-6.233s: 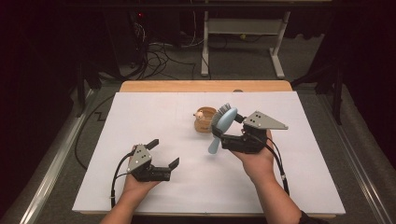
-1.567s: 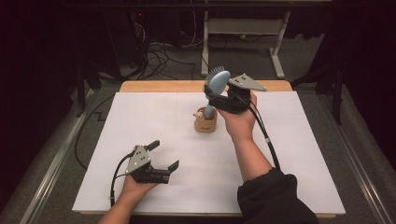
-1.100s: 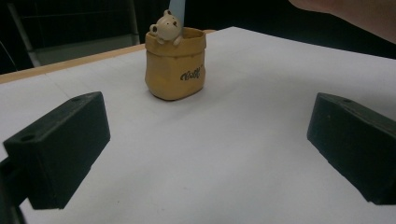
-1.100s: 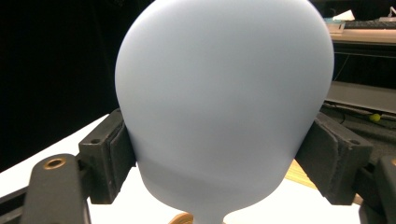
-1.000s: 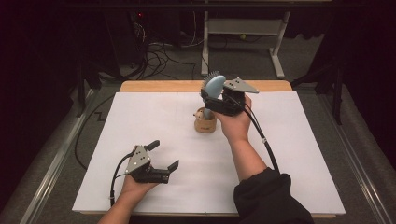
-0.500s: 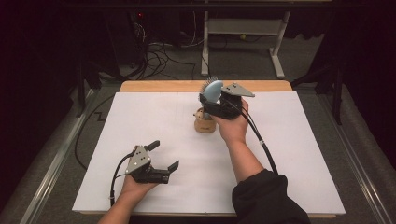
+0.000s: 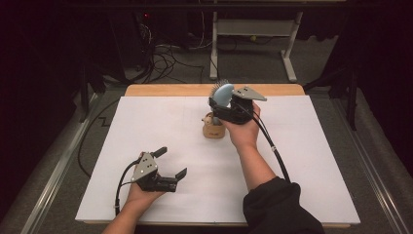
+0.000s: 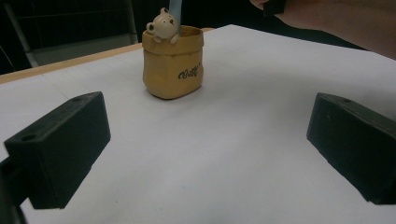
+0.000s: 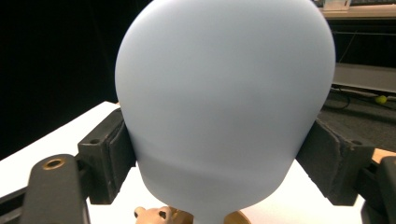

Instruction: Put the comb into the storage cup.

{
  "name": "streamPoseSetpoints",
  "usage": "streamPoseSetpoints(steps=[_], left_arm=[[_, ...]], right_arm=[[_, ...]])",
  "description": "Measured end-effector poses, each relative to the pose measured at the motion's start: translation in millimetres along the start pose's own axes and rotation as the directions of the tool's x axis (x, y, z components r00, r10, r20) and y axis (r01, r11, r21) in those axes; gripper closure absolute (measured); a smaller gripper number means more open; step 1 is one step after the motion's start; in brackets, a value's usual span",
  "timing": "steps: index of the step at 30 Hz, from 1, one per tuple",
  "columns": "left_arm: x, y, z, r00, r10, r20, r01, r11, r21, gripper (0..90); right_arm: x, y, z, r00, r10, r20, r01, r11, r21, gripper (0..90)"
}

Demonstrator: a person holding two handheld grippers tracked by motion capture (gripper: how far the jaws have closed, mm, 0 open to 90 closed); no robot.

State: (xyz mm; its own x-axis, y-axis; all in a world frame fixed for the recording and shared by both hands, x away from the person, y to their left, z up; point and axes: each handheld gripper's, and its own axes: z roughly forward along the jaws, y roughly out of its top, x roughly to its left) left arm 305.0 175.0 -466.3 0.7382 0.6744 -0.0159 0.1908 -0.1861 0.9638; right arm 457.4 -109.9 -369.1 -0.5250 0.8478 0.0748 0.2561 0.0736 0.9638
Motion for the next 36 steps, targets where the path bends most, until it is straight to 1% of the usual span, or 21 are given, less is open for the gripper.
streamPoseSetpoints(steps=[10, 13, 19, 21, 36], left_arm=[[-0.6, 0.1, 0.1, 1.0000, 0.000, 0.003, 0.000, 1.0000, -0.002, 0.2], [-0.3, 0.1, -0.1, 1.0000, 0.000, 0.003, 0.000, 1.0000, -0.002, 0.2], [-0.7, 0.0, 0.2, 1.0000, 0.000, 0.005, 0.000, 1.0000, -0.002, 0.2], [-0.7, 0.0, 0.3, 1.0000, -0.001, 0.006, 0.001, 1.0000, -0.002, 0.2], [-1.0, -0.1, 0.6, 0.9999, -0.001, 0.015, 0.001, 1.0000, -0.001, 0.2]], right_arm=[[-4.6, -1.1, -4.3, 0.9999, 0.016, 0.001, -0.016, 1.000, 0.003, 19.9], [-8.7, -1.6, -6.6, 0.9995, 0.032, 0.003, -0.032, 0.999, 0.007, 19.6], [-12.4, -3.1, -10.3, 0.9993, 0.037, 0.007, -0.037, 0.999, 0.009, 19.0], [-13.7, -4.0, -11.2, 0.9994, 0.032, 0.013, -0.032, 0.999, 0.013, 18.4], [-24.0, -10.8, -19.2, 0.9979, 0.059, 0.025, -0.059, 0.998, 0.016, 16.6]])
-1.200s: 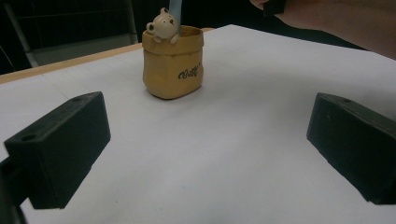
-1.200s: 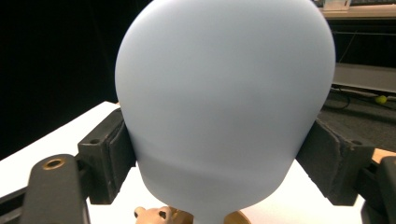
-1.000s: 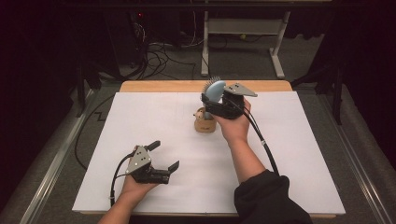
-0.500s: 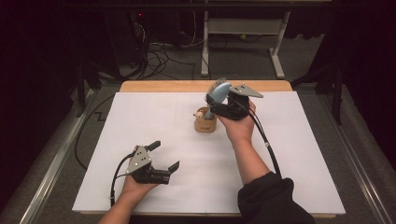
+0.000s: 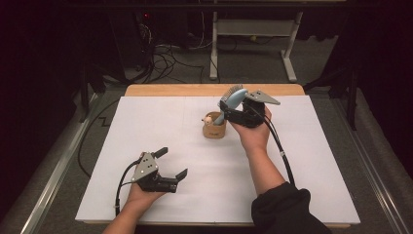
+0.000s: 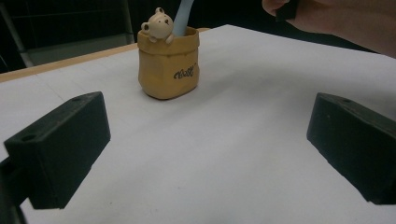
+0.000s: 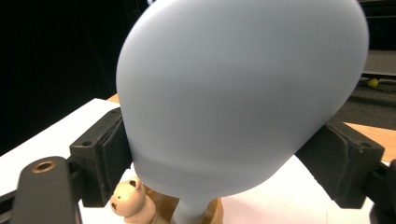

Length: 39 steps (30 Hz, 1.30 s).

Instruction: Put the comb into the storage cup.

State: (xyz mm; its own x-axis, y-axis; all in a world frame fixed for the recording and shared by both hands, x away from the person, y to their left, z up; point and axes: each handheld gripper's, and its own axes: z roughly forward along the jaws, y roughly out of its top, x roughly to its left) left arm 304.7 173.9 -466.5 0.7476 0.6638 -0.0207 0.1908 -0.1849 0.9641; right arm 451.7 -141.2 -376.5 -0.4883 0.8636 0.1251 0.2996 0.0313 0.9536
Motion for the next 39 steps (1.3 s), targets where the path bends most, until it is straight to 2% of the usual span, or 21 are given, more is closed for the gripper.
streamPoseSetpoints(steps=[15, 39], left_arm=[[-0.1, -0.2, 0.2, 1.0000, 0.002, 0.002, -0.002, 1.0000, 0.006, 0.2], [-0.1, -0.3, 1.1, 1.0000, 0.006, 0.004, -0.006, 1.0000, 0.004, 0.2]], right_arm=[[-9.8, -3.6, -2.8, 0.9991, 0.036, 0.024, -0.036, 0.999, 0.011, 14.7], [-10.0, -3.3, -6.8, 0.9989, 0.022, 0.041, -0.022, 1.000, 0.011, 11.8]])
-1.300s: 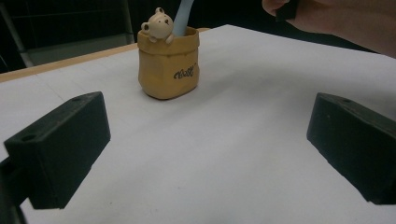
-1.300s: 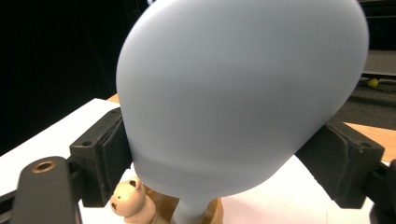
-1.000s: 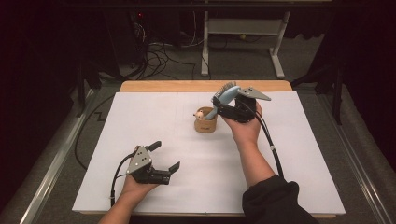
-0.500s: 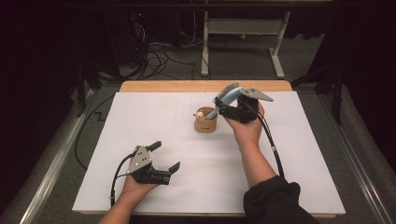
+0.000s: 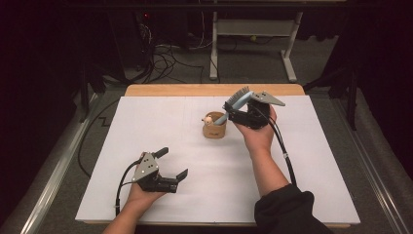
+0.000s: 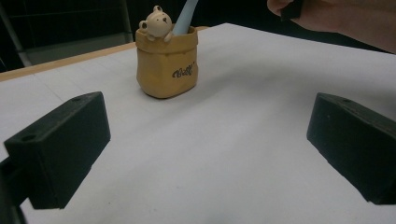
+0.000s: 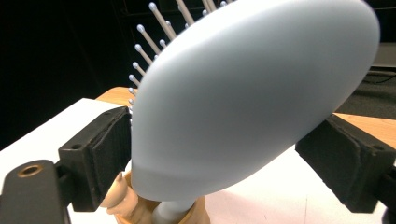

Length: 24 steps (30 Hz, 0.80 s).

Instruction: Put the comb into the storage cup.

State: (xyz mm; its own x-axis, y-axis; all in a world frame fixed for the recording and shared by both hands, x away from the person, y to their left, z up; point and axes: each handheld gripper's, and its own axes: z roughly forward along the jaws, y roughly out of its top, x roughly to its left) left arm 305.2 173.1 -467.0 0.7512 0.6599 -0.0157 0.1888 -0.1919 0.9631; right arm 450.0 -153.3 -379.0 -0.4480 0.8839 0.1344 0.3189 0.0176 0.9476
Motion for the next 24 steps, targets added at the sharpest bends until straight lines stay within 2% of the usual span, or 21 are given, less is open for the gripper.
streamPoseSetpoints(steps=[13, 24], left_arm=[[0.5, -0.3, 0.5, 1.0000, 0.000, -0.001, 0.000, 1.0000, 0.005, 0.2], [0.4, -0.3, 0.4, 1.0000, -0.002, -0.001, 0.002, 1.0000, 0.004, 0.2]], right_arm=[[-0.5, 0.9, -2.1, 0.9997, -0.026, 0.004, 0.026, 0.999, 0.027, 0.6], [-2.3, 2.5, -5.8, 0.9992, -0.041, 0.004, 0.041, 0.998, 0.045, 0.2]])
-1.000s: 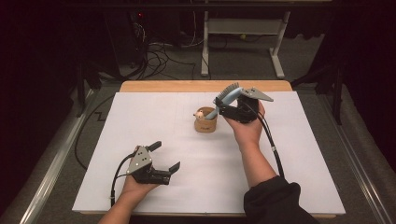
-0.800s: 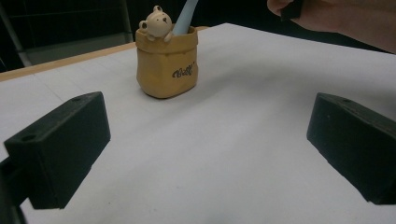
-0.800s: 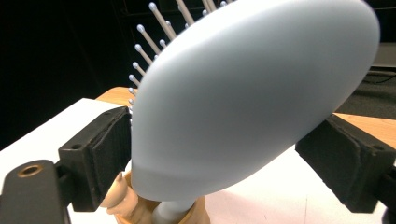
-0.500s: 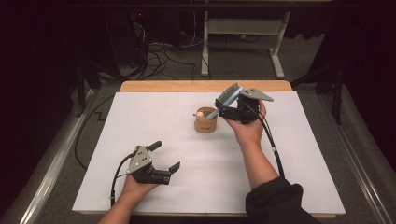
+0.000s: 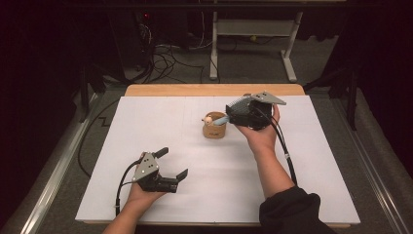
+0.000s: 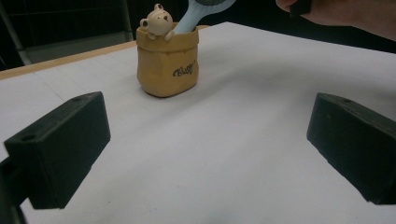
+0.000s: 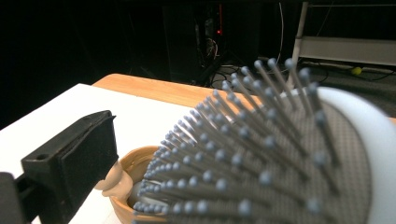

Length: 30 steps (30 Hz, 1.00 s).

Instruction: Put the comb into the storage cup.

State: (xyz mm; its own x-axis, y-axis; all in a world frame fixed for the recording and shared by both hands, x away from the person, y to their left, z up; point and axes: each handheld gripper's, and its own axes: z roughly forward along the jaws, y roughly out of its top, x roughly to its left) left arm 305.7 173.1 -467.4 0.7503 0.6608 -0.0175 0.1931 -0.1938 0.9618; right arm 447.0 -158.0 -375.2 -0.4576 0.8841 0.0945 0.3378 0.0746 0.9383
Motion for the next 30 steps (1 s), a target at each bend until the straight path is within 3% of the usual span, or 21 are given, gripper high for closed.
streamPoseSetpoints(steps=[17, 30], left_arm=[[0.5, 1.1, -0.7, 0.9999, -0.011, -0.004, 0.011, 0.9999, 0.011, 0.3], [0.6, 1.5, -0.4, 0.9998, -0.010, -0.015, 0.011, 0.9997, 0.021, 0.3]], right_arm=[[-1.6, -7.3, -11.4, 0.9997, -0.023, 0.007, 0.023, 0.999, 0.022, 0.1], [-2.0, -38.7, -26.6, 0.9988, -0.050, 0.000, 0.050, 0.998, 0.049, 0.2]])
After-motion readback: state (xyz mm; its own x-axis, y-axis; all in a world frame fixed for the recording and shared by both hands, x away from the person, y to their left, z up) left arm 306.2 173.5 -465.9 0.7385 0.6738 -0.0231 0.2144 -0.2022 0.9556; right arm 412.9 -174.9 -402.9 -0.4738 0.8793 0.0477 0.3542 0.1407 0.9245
